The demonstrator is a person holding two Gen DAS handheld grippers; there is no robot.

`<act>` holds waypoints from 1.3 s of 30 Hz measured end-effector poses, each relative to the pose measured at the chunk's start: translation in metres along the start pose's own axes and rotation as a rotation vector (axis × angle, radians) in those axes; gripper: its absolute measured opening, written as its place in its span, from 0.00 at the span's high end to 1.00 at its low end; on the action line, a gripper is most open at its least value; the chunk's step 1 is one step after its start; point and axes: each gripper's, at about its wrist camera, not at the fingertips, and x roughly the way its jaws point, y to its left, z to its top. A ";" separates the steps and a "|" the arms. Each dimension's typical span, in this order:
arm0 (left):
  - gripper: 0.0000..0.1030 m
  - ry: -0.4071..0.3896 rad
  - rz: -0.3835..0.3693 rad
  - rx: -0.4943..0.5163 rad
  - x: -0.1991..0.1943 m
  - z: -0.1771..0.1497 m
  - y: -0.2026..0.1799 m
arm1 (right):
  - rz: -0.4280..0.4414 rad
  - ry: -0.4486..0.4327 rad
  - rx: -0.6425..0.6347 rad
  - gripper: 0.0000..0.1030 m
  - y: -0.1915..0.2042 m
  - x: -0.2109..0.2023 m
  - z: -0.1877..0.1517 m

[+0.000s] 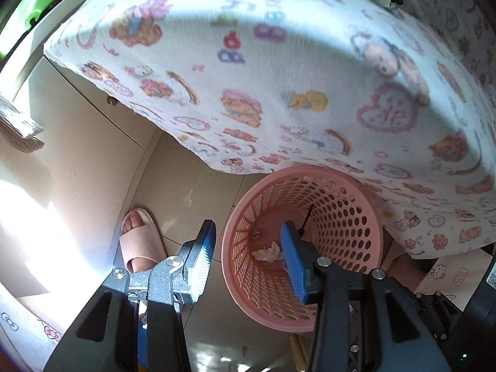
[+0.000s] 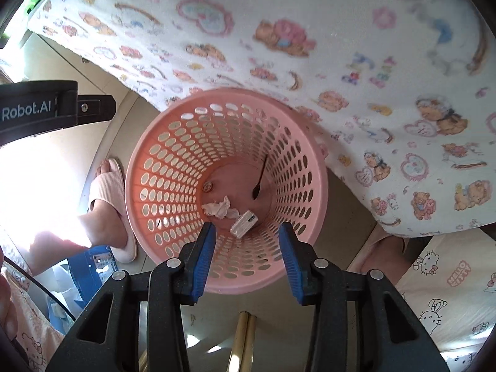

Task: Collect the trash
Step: 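Lift both open tools back up toward the remaining trash on the chair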

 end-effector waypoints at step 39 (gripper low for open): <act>0.25 -0.477 -0.009 -0.082 -0.124 0.001 0.017 | -0.072 -0.760 -0.008 0.22 -0.032 -0.198 0.015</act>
